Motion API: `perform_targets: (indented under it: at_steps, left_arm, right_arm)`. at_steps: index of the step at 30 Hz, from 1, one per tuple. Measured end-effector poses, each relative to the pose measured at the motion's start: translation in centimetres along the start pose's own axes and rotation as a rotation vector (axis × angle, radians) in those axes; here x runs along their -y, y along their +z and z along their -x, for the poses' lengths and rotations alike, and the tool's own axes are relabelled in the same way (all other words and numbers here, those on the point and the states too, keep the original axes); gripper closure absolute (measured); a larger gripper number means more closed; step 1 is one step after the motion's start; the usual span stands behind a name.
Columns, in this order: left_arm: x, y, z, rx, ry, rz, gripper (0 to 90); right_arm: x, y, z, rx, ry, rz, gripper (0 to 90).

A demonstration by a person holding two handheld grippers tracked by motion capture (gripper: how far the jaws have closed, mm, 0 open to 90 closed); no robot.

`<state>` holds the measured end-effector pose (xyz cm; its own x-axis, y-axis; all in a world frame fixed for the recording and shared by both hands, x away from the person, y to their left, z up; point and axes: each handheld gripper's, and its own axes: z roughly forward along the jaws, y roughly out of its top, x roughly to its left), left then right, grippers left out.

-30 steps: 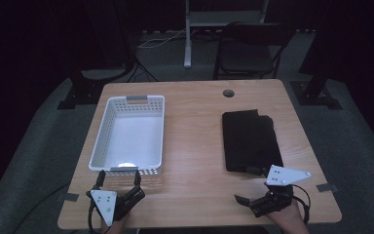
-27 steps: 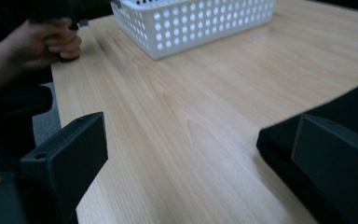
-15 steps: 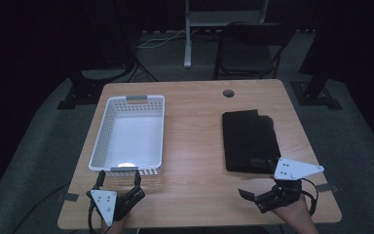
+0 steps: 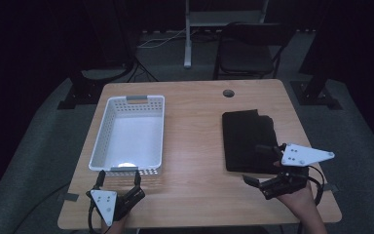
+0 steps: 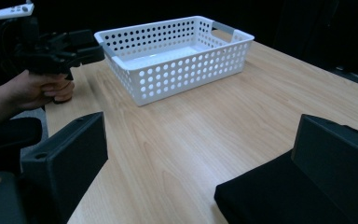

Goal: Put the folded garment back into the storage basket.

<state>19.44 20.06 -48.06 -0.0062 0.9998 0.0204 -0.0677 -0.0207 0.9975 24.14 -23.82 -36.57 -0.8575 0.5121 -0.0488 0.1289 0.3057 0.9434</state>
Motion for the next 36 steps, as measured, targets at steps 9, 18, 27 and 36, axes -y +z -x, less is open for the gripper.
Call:
perform_targets:
  at_steps: [9, 18, 27, 36]
  left_arm:
    - [0.0, 0.0, 0.0, 0.0, 0.001, 0.0, 1.3]
    - [0.0, 0.0, 0.0, 0.0, 0.0, 0.0, 1.4]
    - [0.0, 0.0, 0.0, 0.0, -0.001, 0.001, 1.3]
    - [0.0, 0.0, 0.0, 0.0, -0.001, 0.001, 1.3]
  right_arm:
    - [-1.3, 0.1, 3.0, 0.098, 0.026, -0.009, 3.2]
    - [-1.5, 0.1, 6.8, 0.166, 0.097, -0.009, 3.9]
    - [-0.2, 1.4, 11.3, 0.228, 0.221, -0.095, 3.9]
    - [1.5, 2.3, 14.2, 0.28, 0.311, -0.154, 3.8]
